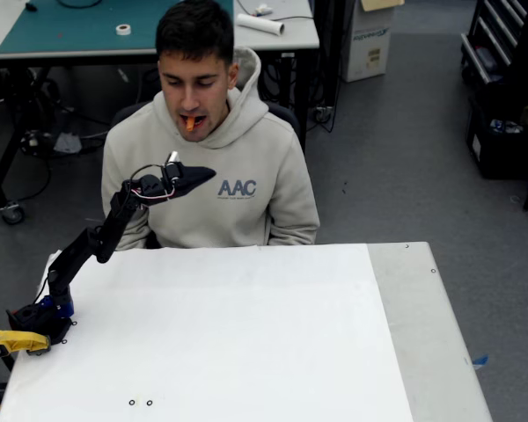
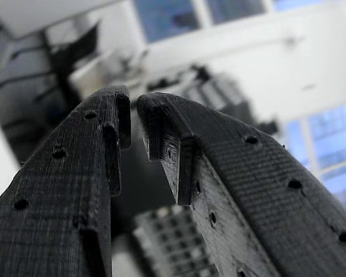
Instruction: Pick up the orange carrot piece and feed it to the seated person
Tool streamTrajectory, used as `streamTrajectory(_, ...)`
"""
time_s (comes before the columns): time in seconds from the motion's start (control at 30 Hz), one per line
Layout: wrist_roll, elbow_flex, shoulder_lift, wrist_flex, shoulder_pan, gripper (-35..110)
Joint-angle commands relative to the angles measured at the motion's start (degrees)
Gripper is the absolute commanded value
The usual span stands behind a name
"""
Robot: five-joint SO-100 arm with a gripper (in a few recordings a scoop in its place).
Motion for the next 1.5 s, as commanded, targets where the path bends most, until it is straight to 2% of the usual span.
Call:
streamTrajectory(0.0,5.9,4.7,4.4,-0.2,2.1,-3)
streamTrajectory(0.33,30.7,25.0,17.2,-0.2,4.6,-3)
streamTrajectory(0.67,46.8,51.1,32.3,-0.2,4.7,-3)
streamTrajectory(1.03,54.2,88.8,50.2,-0.3,3.9,-3)
streamTrajectory(1.47,55.0,128.1,73.8,-1.0,3.9,-3)
